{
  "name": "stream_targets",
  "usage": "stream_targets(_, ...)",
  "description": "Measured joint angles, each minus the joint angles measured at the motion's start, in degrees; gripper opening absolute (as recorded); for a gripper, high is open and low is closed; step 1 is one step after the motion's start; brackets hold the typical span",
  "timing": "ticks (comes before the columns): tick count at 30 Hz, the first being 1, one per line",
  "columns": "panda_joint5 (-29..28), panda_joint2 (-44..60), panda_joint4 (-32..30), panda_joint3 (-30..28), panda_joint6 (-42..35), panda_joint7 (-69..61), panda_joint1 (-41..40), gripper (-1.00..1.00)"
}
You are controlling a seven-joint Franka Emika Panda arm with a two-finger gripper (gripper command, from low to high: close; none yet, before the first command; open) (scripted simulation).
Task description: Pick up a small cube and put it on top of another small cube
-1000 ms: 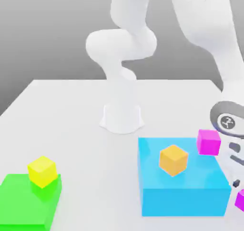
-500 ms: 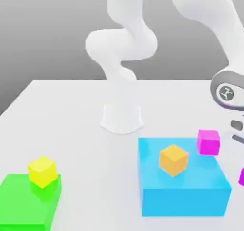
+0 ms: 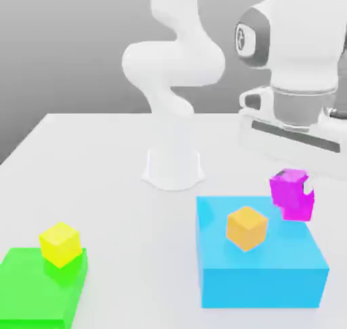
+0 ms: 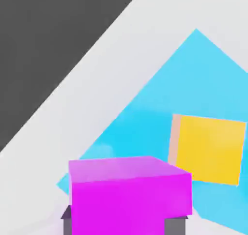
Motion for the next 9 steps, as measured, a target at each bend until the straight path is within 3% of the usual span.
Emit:
stream_targets(2, -1.1, -1.3, -2.7, -0.4, 0.0, -0.4, -0.8, -1.00)
stream_targets(6, -3.5, 4.3, -5.7, 0.9, 7.9, 1.2, -2.1, -1.00)
stream_targets(7, -4.0, 5.9, -6.2, 1.1, 9.9, 1.6, -2.2, 1.00)
stream_targets(9, -4.0, 5.9, -6.2, 1.1, 9.9, 1.6, -2.2, 1.00)
